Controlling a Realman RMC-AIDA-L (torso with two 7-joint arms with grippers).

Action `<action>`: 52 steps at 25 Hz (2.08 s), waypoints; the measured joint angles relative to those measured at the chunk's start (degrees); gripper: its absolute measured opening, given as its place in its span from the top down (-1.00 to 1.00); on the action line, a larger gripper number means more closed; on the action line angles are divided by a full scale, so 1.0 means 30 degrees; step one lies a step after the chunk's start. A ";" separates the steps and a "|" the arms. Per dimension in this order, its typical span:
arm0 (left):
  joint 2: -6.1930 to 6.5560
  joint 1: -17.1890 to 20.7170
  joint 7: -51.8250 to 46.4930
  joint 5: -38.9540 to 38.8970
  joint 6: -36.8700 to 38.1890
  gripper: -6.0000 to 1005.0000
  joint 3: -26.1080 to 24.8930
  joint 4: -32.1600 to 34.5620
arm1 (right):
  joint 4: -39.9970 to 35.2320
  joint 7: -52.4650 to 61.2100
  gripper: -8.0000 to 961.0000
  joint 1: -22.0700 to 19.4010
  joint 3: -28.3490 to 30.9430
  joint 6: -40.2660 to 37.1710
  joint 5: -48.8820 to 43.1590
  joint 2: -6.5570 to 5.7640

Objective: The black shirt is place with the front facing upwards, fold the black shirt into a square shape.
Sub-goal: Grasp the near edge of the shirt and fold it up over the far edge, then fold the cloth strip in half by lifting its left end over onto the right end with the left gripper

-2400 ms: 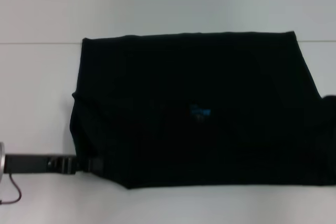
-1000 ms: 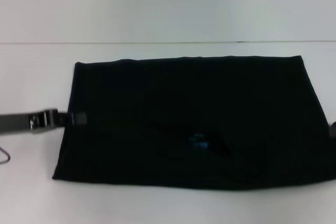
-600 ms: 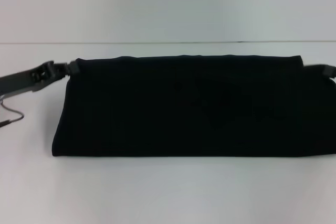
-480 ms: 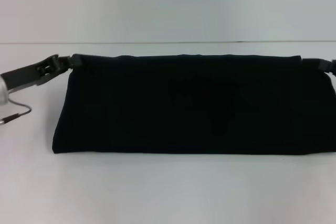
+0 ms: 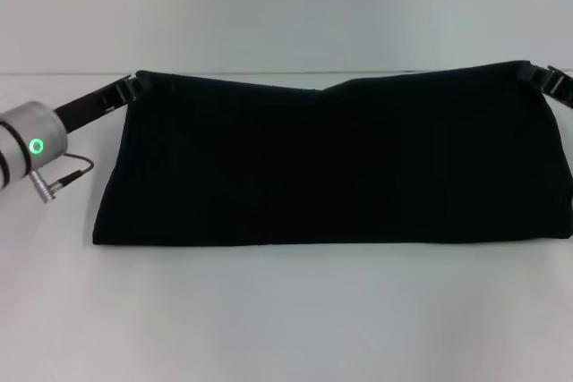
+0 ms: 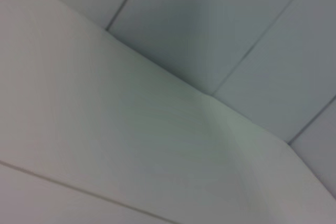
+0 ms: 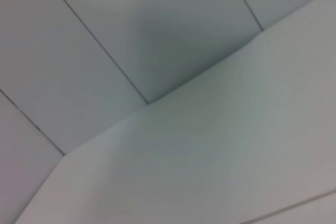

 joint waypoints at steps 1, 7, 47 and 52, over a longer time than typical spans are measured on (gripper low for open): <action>-0.0119 -0.0087 0.0301 -0.0238 -0.0390 0.94 0.0001 -0.0027 | 0.0145 -0.0485 0.92 0.0118 -0.0007 0.0324 0.0276 0.0050; -0.0405 -0.0597 0.2407 -0.1954 -0.2320 0.93 0.0002 -0.0612 | 0.0762 -0.2665 0.92 0.0570 -0.0017 0.2089 0.1605 0.0185; -0.0605 0.1455 0.5868 -1.0375 -0.3152 -0.10 0.4368 -0.3097 | 0.3845 -1.1966 -0.48 -0.1390 -0.0671 -0.1865 0.7747 0.0067; -0.0431 0.3891 -0.0898 -0.5757 0.0863 -0.33 0.5115 0.0867 | 0.2600 -0.8080 -0.55 -0.3763 -0.2233 -0.5024 0.6532 -0.0637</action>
